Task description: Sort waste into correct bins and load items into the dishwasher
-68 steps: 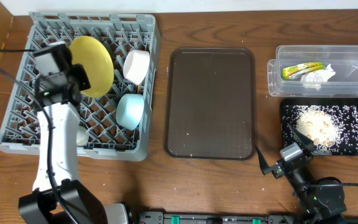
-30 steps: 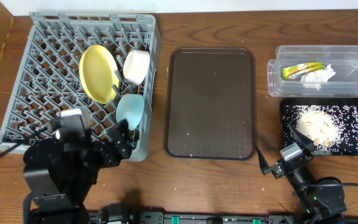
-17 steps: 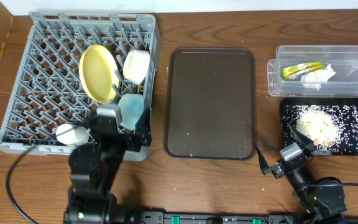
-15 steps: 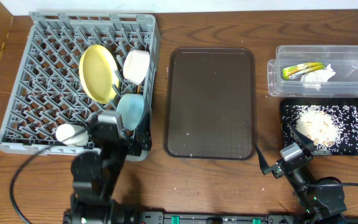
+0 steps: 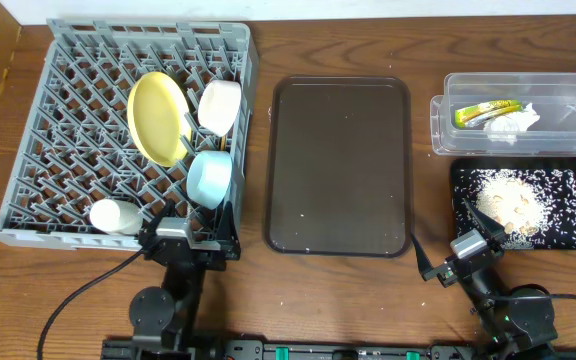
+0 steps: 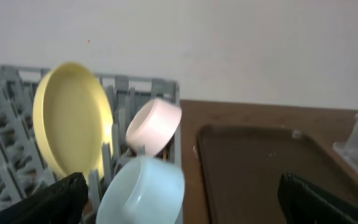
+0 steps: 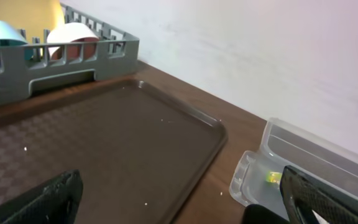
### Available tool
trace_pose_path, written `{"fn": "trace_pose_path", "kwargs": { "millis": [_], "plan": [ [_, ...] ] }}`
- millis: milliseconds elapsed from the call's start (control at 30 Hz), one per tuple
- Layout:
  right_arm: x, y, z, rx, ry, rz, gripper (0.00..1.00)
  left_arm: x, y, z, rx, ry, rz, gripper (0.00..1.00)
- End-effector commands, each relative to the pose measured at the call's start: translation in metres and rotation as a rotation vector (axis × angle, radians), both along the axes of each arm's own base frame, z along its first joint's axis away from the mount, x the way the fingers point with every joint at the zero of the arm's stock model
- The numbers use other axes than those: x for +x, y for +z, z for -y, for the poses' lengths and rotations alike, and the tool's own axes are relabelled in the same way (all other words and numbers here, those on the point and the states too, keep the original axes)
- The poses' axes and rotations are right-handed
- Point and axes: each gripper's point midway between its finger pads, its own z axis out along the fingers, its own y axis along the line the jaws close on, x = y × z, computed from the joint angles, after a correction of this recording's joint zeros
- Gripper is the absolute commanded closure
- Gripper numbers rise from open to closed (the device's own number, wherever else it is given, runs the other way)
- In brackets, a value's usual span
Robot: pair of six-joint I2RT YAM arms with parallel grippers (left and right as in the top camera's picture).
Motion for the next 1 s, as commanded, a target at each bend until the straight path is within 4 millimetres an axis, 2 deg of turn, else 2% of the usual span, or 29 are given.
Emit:
{"fn": "trace_pose_path", "kwargs": {
  "millis": [0, 233, 967],
  "plan": [
    [0.001, -0.001, 0.003, -0.004, -0.015, 0.001, 0.01, 0.004, -0.012, -0.006, 0.016, 0.034, -0.002, 0.02],
    [0.001, -0.001, 0.003, -0.004, -0.015, 0.001, 0.01, 0.015, -0.068, -0.01, 0.024, 0.062, -0.079, 0.02],
    [0.001, -0.001, 0.003, -0.004, -0.015, 0.001, 0.01, 0.015, -0.073, -0.01, 0.023, 0.063, -0.099, 0.02]
  ]
}}
